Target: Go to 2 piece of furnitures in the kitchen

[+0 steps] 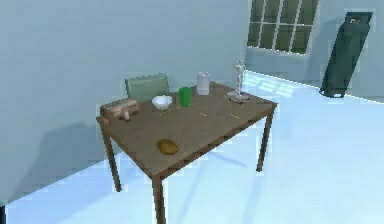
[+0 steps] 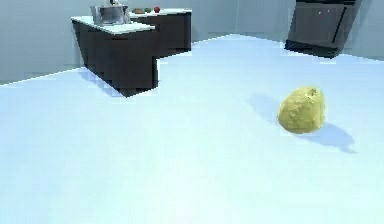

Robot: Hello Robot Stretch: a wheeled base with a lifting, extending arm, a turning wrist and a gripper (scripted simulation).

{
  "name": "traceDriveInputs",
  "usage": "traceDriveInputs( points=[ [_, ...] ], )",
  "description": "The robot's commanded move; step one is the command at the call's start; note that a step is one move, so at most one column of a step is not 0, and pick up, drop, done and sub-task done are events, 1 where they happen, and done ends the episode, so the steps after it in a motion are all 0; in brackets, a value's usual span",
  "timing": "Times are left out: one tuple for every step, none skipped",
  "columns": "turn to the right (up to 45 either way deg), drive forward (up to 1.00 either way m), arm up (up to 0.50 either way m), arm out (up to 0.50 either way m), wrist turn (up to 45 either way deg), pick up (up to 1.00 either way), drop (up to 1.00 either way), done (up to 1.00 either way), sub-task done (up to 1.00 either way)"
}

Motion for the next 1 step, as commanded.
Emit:
traceDriveInputs(
  points=[
    [0.0,0.0,0.0,0.0,0.0,0.0,0.0,0.0,1.0]
  ],
)
